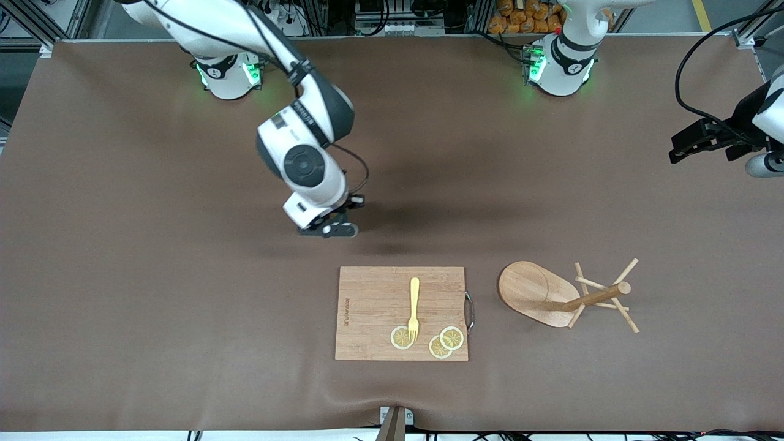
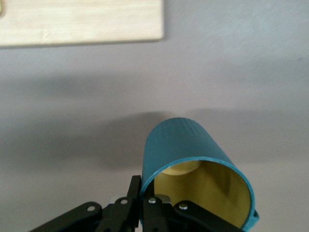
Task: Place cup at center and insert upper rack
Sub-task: 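Carry the teal mug with the right gripper to the table center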
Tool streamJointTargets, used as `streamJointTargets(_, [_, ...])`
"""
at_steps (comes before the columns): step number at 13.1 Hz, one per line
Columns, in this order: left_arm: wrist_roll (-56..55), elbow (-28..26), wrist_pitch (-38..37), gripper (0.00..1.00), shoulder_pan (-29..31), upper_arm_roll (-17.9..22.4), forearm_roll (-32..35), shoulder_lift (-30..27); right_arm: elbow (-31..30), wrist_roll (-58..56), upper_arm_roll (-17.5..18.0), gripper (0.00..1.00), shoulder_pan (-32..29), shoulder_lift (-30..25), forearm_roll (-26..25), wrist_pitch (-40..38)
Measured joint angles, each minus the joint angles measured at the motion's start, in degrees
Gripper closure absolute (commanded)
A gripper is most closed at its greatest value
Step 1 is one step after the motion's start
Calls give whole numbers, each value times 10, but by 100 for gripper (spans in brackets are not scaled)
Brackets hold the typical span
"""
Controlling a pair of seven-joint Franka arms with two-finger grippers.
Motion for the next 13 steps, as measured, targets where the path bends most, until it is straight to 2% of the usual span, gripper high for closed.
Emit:
streamJointTargets(5, [6, 0, 0, 0, 9, 1, 0, 0, 7, 95, 1, 100, 85, 21, 0, 12])
streamJointTargets(8, [7, 0, 0, 0, 12, 0, 0, 0, 11, 112, 1, 100, 105, 48, 0, 54])
streamJointTargets(12, [7, 0, 0, 0, 13, -1, 0, 5, 16, 113, 1, 100, 114, 59, 0, 58])
streamJointTargets(13, [7, 0, 0, 0, 14, -1, 0, 6, 16, 113, 1, 88, 114, 59, 0, 58])
